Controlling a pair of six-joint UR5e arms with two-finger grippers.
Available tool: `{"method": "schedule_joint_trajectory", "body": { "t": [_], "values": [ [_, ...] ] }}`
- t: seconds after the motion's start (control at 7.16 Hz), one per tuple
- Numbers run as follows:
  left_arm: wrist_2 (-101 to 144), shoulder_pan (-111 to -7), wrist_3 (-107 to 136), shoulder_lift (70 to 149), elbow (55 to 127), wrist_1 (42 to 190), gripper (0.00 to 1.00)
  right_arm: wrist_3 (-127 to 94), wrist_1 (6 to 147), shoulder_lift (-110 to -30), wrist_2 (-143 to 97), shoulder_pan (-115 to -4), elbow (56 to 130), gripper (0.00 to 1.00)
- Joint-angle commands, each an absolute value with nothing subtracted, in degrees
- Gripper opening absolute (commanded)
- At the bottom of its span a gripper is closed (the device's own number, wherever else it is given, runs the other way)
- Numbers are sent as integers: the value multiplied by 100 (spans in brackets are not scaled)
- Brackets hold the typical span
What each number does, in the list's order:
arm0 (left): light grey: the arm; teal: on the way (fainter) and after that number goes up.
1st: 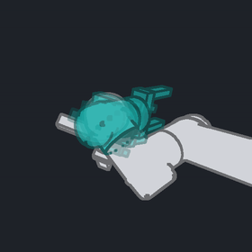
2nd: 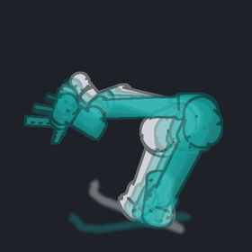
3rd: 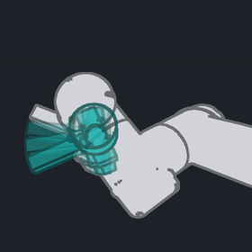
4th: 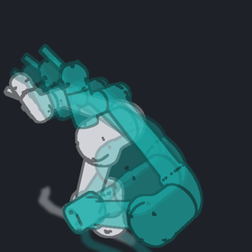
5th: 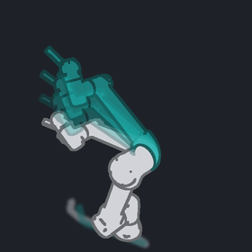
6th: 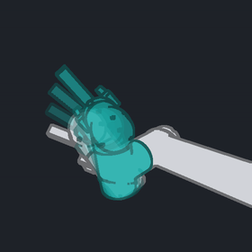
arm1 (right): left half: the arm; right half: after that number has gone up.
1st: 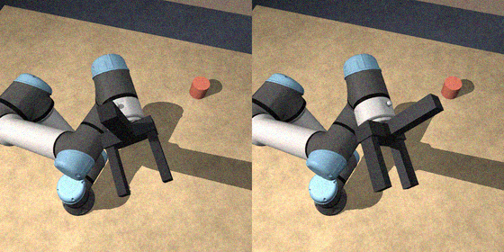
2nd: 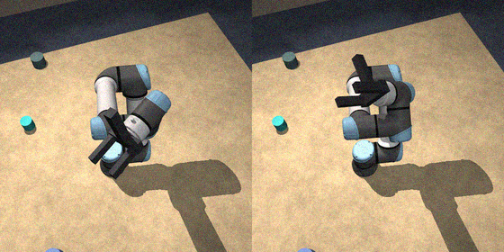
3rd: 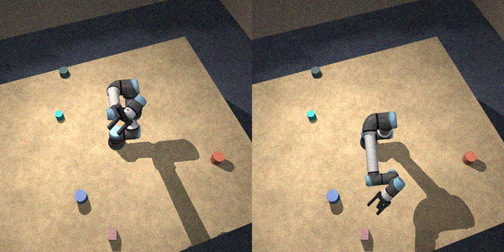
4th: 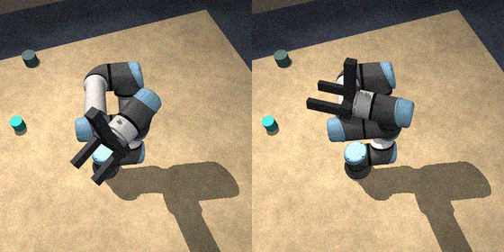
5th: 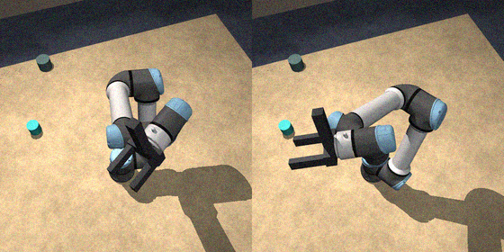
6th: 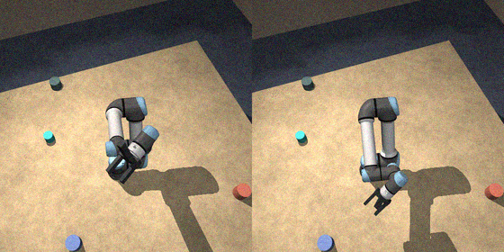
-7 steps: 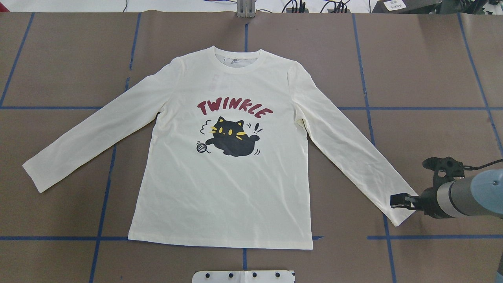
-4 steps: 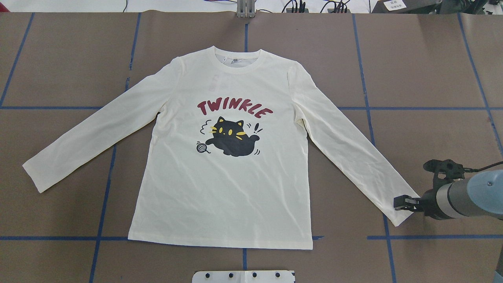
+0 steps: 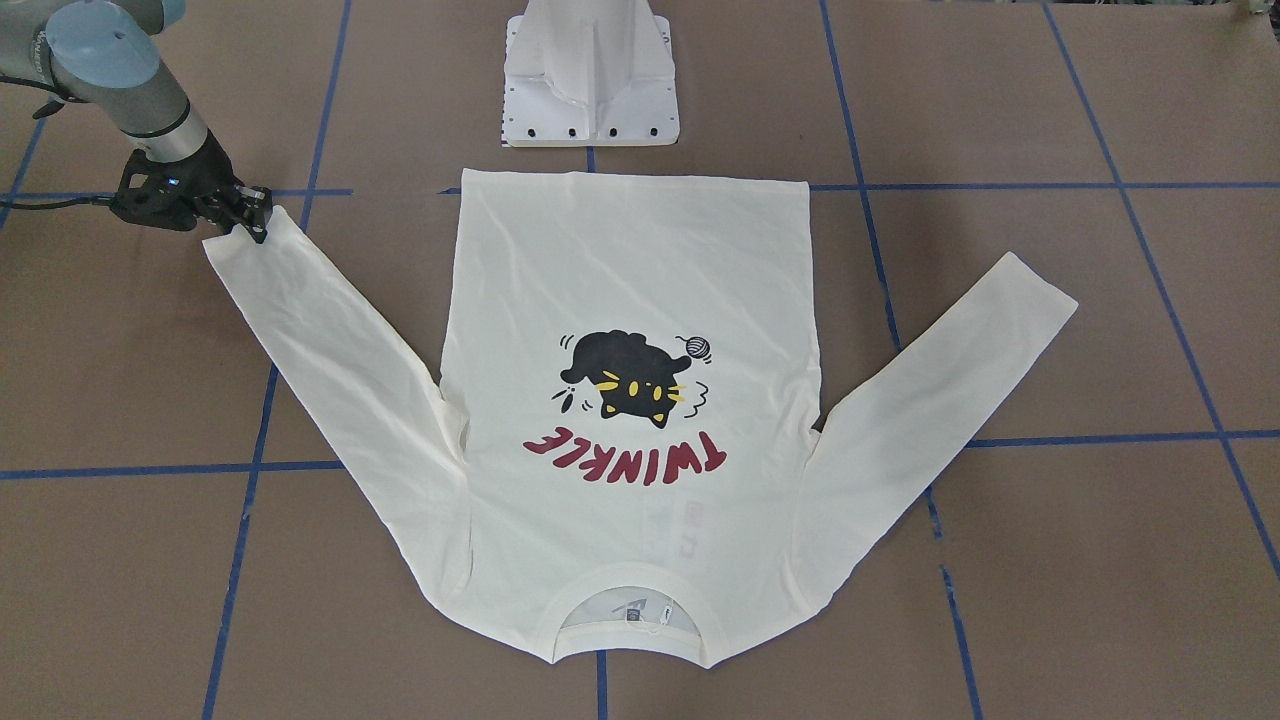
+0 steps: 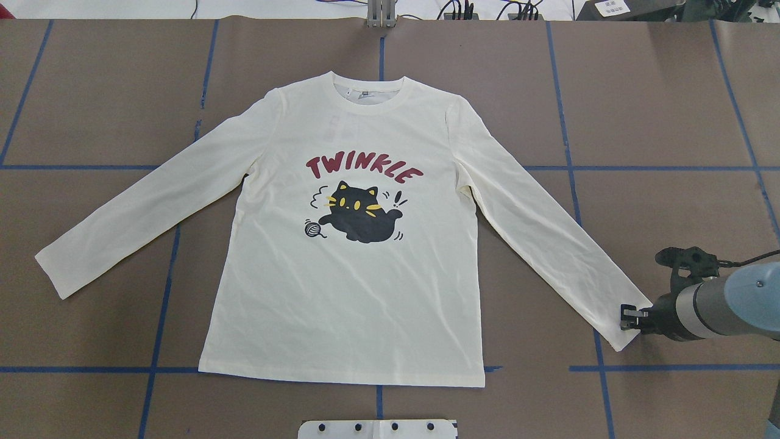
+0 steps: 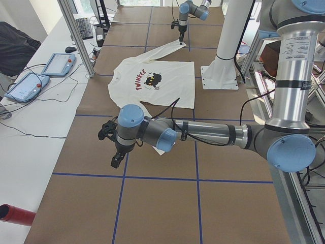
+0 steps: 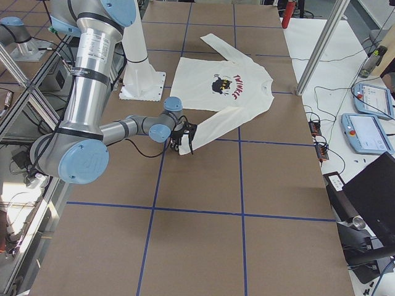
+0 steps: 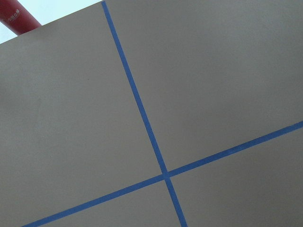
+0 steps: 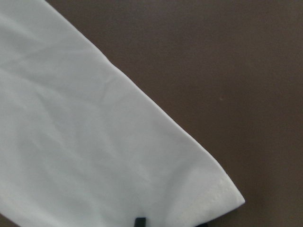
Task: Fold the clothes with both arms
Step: 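Close the right gripper on the sleeve cuff nearest it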
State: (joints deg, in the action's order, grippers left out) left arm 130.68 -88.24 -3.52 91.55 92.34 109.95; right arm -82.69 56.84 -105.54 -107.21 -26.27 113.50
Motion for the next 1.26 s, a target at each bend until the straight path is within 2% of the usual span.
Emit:
{"method": "schedule_joint_trajectory", "body": {
  "t": [0.0,0.42,0.56,0.7,0.84,1.12],
  "values": [
    [13061,-8833,-352,9149,9220,10995,100,-8262,5730,-10538,-10923,-2759,11627,0],
    [13069,-8824,-334,9149,9211,10986,100,-8271,5722,-10521,-10951,-2927,11663,0],
    [13061,-8824,-325,9158,9211,10986,100,-8271,5739,-10521,-10916,-2909,11637,17],
    [13061,-8824,-325,9158,9211,10995,100,-8262,5739,-10529,-10846,-2883,11506,88],
    [13061,-8824,-325,9158,9220,10995,100,-8253,5739,-10538,-10828,-2865,11453,100],
    [13061,-8824,-325,9176,9220,10995,100,-8253,6026,-10529,-10863,-2786,11426,100]
  ]
}}
